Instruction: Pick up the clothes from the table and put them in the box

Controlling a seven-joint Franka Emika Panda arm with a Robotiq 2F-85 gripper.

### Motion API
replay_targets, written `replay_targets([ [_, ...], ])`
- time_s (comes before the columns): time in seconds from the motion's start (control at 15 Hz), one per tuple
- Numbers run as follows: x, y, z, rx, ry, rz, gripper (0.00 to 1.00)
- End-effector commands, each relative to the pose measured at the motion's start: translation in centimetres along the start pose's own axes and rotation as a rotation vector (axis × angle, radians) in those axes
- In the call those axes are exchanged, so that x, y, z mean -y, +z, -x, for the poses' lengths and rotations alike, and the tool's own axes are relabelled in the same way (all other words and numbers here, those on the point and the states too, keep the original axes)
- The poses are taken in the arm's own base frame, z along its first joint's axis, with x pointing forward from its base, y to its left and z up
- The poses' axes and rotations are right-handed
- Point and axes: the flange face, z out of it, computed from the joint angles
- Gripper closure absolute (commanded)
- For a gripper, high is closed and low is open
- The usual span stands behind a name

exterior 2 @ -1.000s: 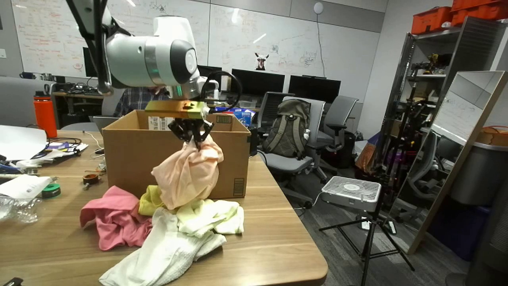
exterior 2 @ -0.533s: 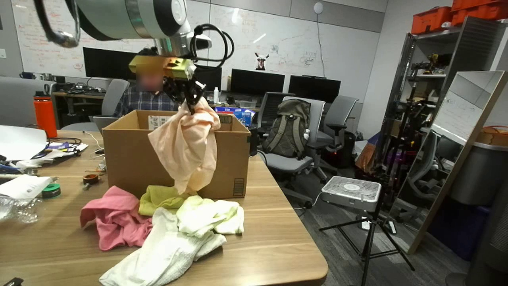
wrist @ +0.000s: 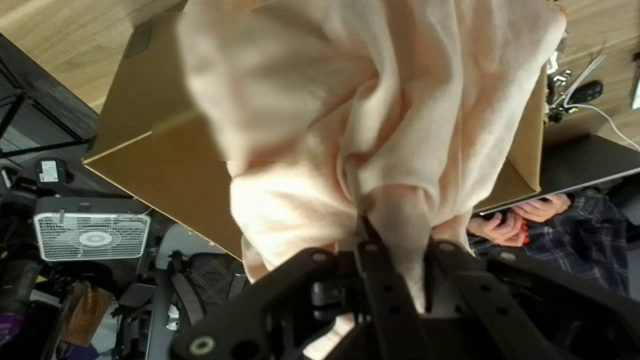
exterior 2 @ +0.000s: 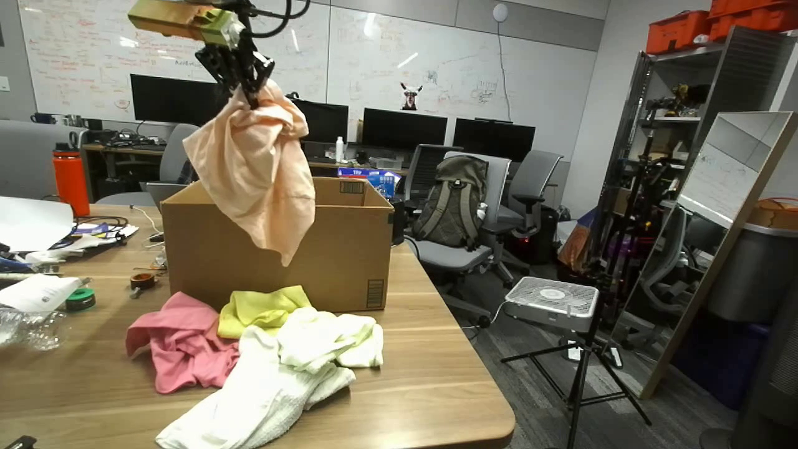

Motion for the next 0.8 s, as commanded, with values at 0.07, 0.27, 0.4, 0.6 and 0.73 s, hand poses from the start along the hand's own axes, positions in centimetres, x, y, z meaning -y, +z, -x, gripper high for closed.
replay_targets([
  [0.07,4.9,-5.0,-2.0,-0.055,0.037,-0.035,0.96],
  [0.27,7.9,-7.1,-3.4,-0.079,0.062,-0.045,0.96],
  [0.4,9.4,-8.0,-4.3,-0.095,0.087,-0.039,0.96],
  [0.6,10.7,-8.4,-5.7,-0.128,0.128,-0.001,0.96],
  [0.73,11.0,-8.0,-6.6,-0.149,0.162,0.034,0.96],
])
